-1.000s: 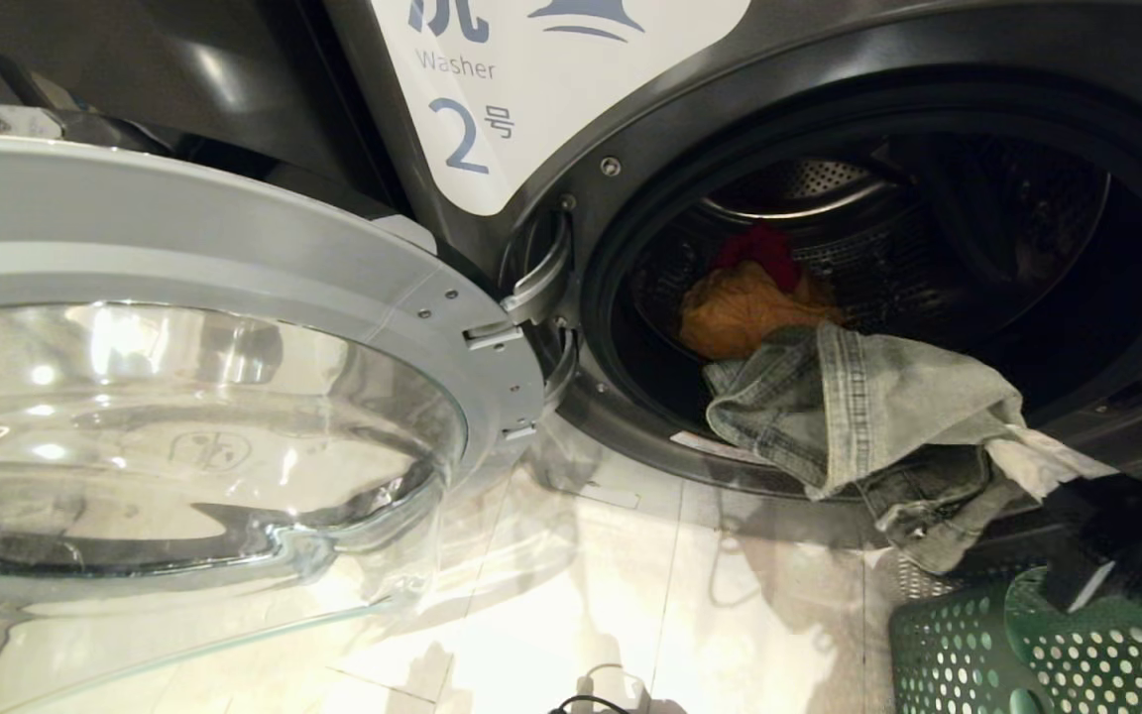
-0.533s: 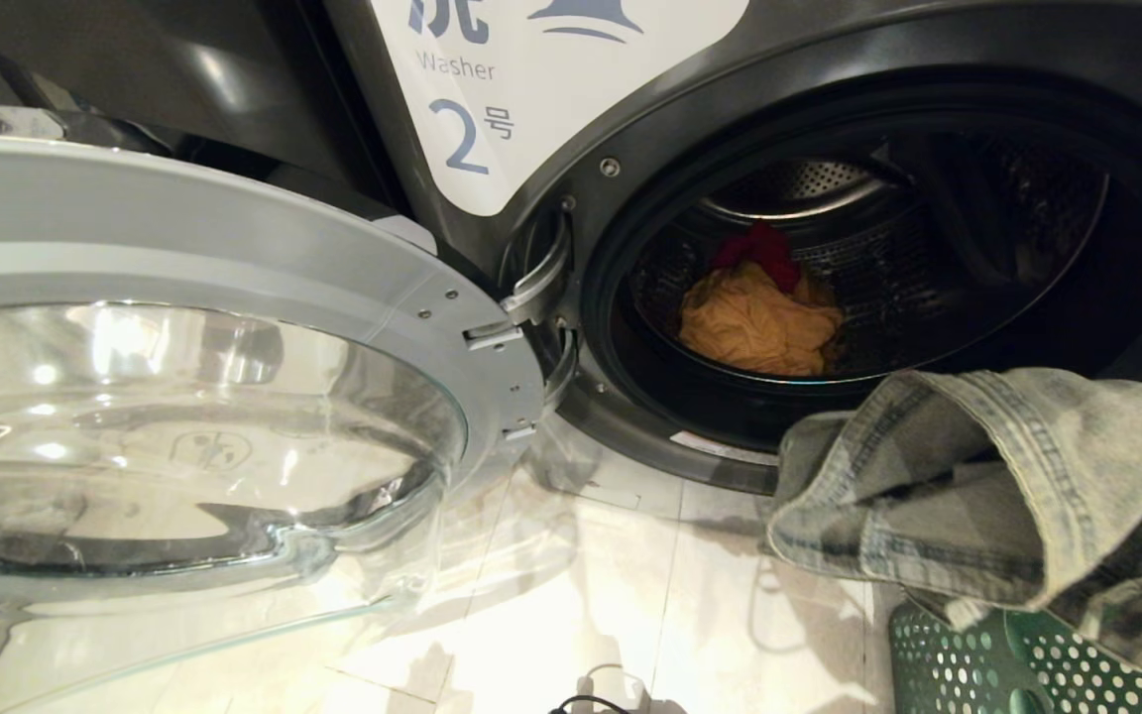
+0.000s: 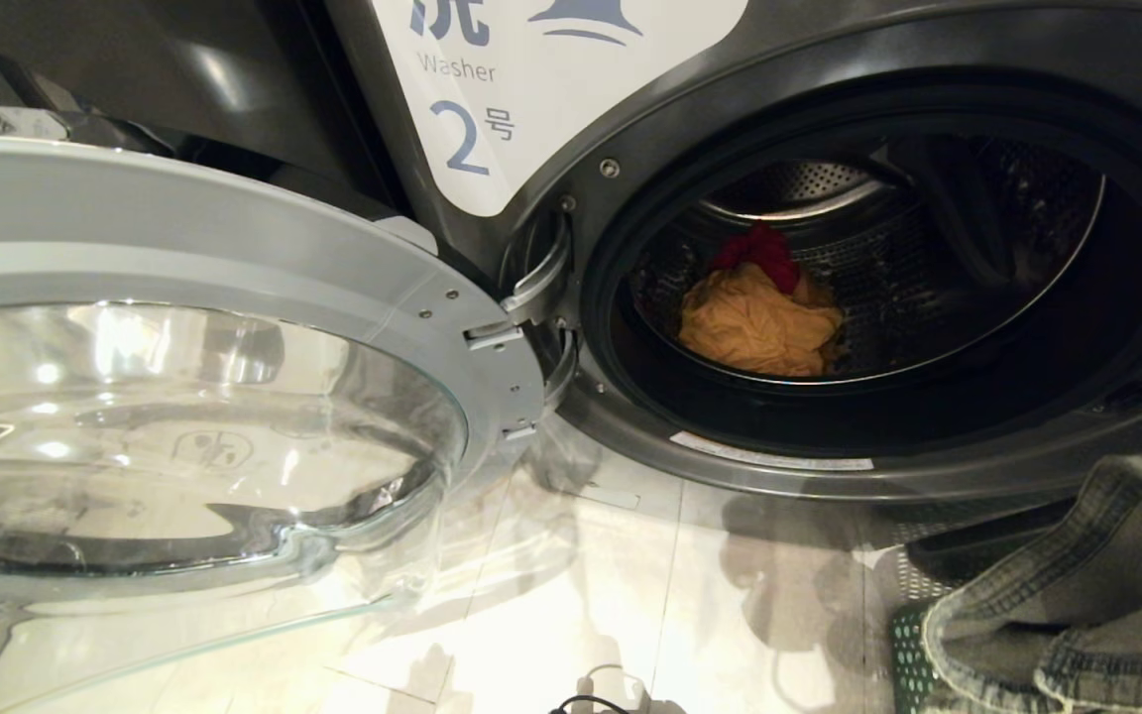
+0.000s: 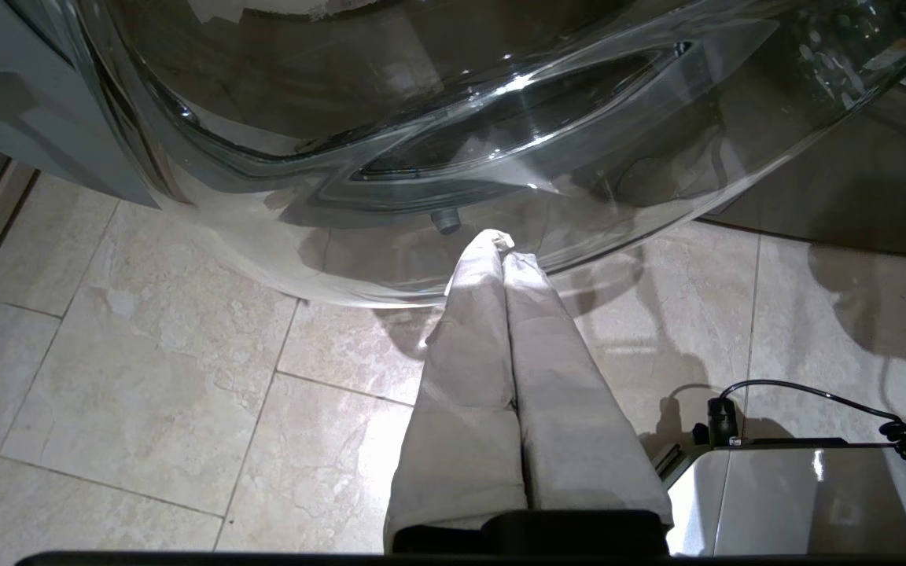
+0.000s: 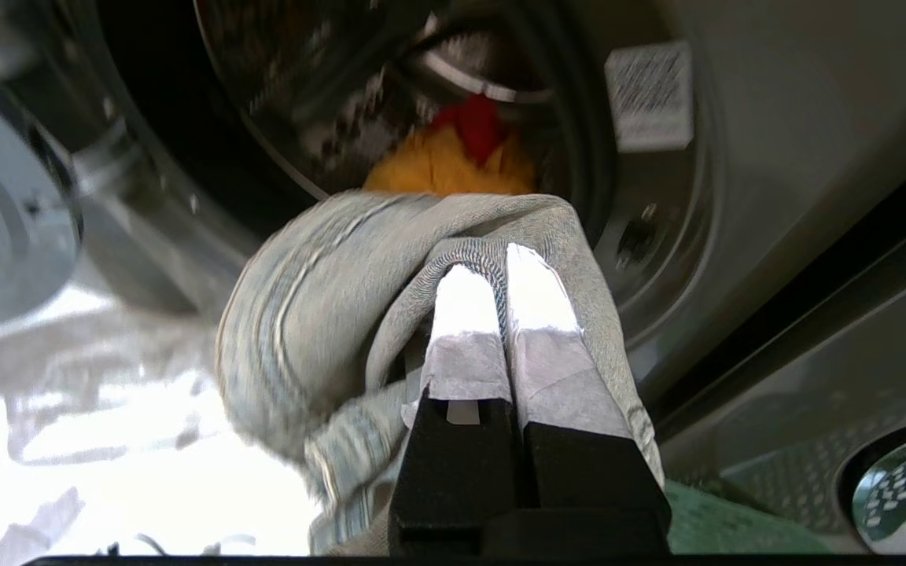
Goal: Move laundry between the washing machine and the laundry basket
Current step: Pick a cloth and place it into the basket
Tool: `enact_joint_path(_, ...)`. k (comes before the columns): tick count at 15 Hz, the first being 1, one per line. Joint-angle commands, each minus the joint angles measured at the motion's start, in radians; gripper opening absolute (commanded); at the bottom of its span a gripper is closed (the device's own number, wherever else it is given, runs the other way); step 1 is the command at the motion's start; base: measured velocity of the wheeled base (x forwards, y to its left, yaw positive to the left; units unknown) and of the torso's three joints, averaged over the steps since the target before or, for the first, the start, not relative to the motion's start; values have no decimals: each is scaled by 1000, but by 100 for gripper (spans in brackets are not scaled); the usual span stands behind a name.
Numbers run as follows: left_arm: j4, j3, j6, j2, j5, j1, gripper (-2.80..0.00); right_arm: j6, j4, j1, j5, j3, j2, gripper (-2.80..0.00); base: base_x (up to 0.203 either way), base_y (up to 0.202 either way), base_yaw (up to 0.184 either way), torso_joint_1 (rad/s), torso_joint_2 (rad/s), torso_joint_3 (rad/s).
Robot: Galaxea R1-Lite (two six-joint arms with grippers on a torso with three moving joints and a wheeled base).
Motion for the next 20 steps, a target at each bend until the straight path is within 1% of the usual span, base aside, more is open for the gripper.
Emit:
enact_joint_path(1, 0, 0, 0, 2, 0, 0, -280, 10, 13, -24, 7, -66, -22, -280, 0, 0, 0, 0, 0, 0)
enact_joint_path(3, 0, 0, 0, 2, 0, 0, -280, 34, 41, -30, 9, -148, 3, -280, 0, 0, 0, 0, 0, 0)
enact_joint_path(6, 0, 0, 0, 2, 0, 0, -280, 54, 99, -32, 9, -320, 74, -280, 0, 0, 0, 0, 0, 0)
enact_joint_path(7, 0, 0, 0, 2, 0, 0, -280, 55, 113, -32, 10, -342, 92, -280, 0, 0, 0, 0, 0, 0)
enact_joint_path(9, 0, 0, 0, 2, 0, 0, -280, 48, 135, -33, 29, -329, 83, -280, 0, 0, 0, 0, 0, 0)
enact_joint_path(10, 0, 0, 0, 2, 0, 0, -280, 37, 138, -42, 25, -324, 80, -280, 0, 0, 0, 0, 0, 0)
enact_joint_path(11, 0, 0, 0, 2, 0, 0, -280, 31, 138, -68, 22, -327, 79, -280, 0, 0, 0, 0, 0, 0)
enact_joint_path(13, 0, 0, 0, 2, 0, 0, -280, 29, 138, -152, 25, -339, 82, -280, 0, 0, 0, 0, 0, 0)
enact_joint_path(15, 0, 0, 0, 2, 0, 0, -280, 33, 149, -271, 32, -357, 97, -280, 0, 0, 0, 0, 0, 0)
enact_joint_path(16, 0, 0, 0, 2, 0, 0, -280, 37, 167, -346, 44, -367, 99, -280, 0, 0, 0, 0, 0, 0)
enact_joint_path(18, 0, 0, 0, 2, 0, 0, -280, 61, 234, -491, 85, -396, 89, -280, 0, 0, 0, 0, 0, 0)
enact_joint_path(20, 0, 0, 0, 2, 0, 0, -280, 76, 337, -619, 139, -429, 65, -280, 0, 0, 0, 0, 0, 0)
